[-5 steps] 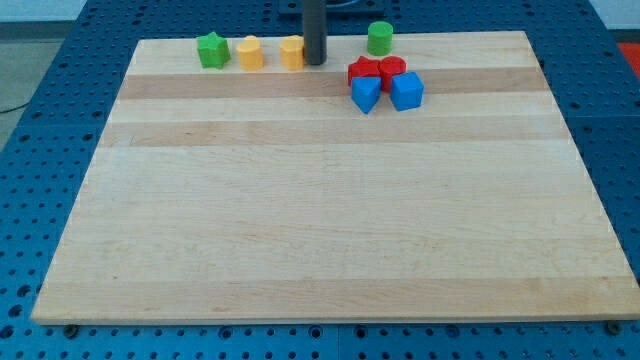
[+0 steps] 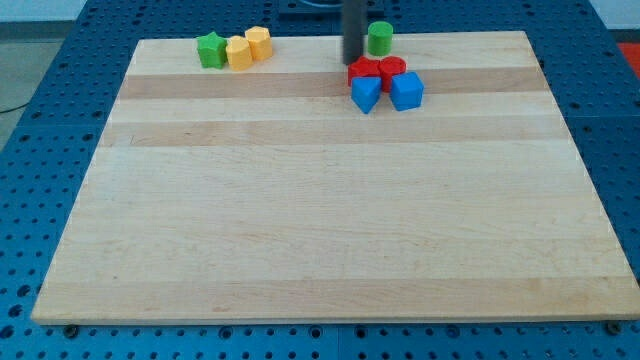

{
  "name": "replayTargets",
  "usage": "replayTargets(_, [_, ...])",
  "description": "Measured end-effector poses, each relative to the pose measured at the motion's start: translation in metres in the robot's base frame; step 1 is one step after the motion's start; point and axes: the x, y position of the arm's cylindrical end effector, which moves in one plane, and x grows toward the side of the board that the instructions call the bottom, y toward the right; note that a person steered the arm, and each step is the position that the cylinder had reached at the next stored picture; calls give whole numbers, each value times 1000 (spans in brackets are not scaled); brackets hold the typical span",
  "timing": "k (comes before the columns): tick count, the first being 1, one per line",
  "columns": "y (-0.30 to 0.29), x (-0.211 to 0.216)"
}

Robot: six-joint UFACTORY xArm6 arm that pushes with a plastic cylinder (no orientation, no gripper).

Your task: Move the green circle to the bottom right of the yellow hexagon

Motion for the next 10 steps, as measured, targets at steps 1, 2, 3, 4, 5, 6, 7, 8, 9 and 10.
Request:
replayTargets(1, [62,6])
replayTargets(2, [104,0])
replayTargets(3, [105,-27])
replayTargets(4, [105,-61])
replayTargets(5, [89,-61])
replayTargets(6, [54,-61])
replayTargets(7, [17,-60])
replayTargets(8, [-9,-48])
replayTargets(9, [-34,-35])
replayTargets(10, [-32,-32])
